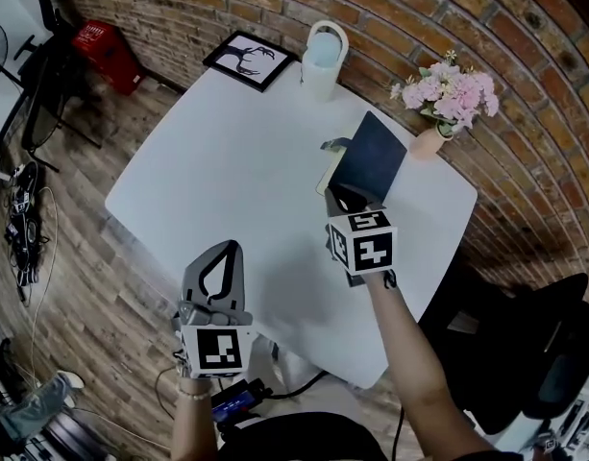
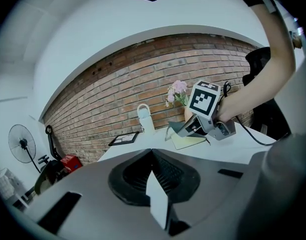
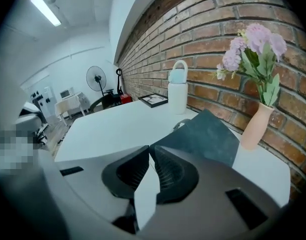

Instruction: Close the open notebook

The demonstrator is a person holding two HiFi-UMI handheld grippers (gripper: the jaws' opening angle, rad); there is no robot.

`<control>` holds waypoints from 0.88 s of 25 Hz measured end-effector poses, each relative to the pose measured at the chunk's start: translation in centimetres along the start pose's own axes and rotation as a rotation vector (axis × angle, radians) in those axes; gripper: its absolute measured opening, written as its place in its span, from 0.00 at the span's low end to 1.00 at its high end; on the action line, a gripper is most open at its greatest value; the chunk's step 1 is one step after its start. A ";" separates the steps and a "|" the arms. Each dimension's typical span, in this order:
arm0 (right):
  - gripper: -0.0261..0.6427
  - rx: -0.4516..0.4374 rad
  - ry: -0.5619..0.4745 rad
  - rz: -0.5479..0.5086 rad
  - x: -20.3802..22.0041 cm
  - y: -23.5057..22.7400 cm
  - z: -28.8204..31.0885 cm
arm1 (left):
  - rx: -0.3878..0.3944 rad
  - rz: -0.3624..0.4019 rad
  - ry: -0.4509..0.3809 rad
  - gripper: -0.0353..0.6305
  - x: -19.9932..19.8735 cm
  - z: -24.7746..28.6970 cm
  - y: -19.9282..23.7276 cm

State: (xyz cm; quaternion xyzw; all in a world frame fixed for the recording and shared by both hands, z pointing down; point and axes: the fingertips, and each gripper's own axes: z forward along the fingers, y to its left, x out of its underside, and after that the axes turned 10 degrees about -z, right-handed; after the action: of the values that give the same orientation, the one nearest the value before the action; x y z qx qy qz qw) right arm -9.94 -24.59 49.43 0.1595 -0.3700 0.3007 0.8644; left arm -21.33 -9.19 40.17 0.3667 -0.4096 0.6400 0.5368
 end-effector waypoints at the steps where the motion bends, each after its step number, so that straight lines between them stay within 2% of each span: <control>1: 0.12 0.006 0.015 -0.018 0.2 0.2 0.5 | -0.005 -0.002 -0.002 0.08 0.0 -0.1 0.2; 5: 0.12 0.017 0.056 -0.061 0.9 0.6 1.9 | -0.023 -0.008 -0.018 0.08 0.0 -0.2 0.9; 8: 0.09 0.015 0.086 -0.051 1.8 0.7 3.0 | -0.044 -0.024 -0.014 0.08 0.4 -0.5 1.4; 12: 0.09 0.026 0.124 -0.054 3.5 0.0 3.9 | -0.065 -0.033 -0.012 0.08 0.8 -0.8 1.9; 17: 0.09 0.027 0.088 -0.063 3.2 0.1 3.7 | -0.067 -0.055 -0.017 0.08 0.8 -1.0 2.0; 22: 0.09 0.061 0.024 -0.025 2.7 0.2 1.7 | -0.034 -0.047 -0.043 0.08 -0.3 -1.2 1.3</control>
State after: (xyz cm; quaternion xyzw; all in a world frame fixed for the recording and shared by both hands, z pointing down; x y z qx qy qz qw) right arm -9.50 -24.18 52.54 0.1869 -0.3482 0.3030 0.8672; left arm -22.60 -8.31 39.29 0.3808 -0.4233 0.6122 0.5487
